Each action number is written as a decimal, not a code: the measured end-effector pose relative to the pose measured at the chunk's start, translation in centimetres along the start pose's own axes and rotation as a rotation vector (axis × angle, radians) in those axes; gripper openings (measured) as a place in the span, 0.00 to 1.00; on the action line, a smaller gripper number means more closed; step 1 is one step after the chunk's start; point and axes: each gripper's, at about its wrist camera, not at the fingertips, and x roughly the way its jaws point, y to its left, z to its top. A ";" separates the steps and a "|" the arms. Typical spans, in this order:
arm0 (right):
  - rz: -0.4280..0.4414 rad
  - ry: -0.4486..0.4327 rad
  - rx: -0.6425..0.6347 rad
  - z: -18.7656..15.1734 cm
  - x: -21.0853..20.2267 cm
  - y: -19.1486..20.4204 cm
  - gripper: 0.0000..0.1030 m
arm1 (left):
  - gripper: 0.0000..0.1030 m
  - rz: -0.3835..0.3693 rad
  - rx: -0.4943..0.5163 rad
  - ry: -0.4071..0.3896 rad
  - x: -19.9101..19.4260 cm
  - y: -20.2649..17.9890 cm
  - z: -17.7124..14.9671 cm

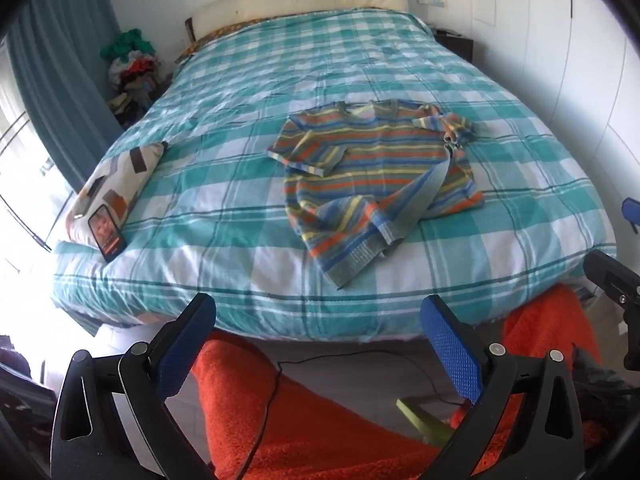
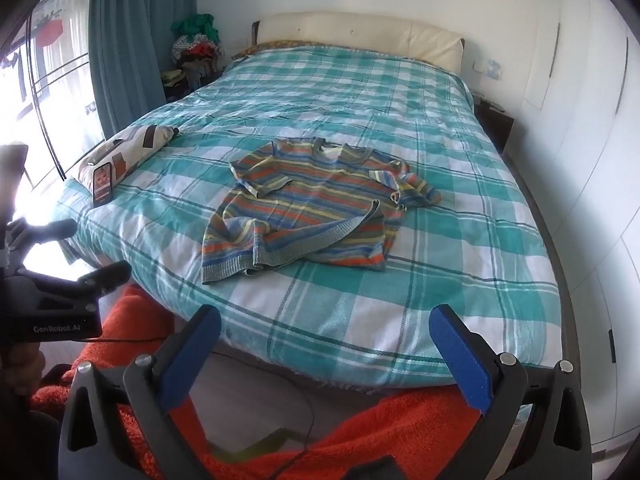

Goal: Fold small clothes
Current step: 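Move both tools toward the crumpled striped sweater on the bed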

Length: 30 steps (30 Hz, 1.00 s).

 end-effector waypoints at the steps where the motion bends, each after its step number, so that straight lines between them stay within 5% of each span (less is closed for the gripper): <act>1: 0.001 0.001 0.003 0.0 0.2 -0.3 1.00 | 0.99 0.003 0.007 0.002 0.1 -0.1 0.0; 16: 0.010 0.013 0.015 -0.3 0.9 -0.4 1.00 | 0.99 0.049 0.054 0.051 1.0 -0.7 -0.5; 30: -0.001 0.030 0.058 0.7 2.6 -1.3 1.00 | 0.99 0.000 0.052 0.098 3.6 -1.1 0.3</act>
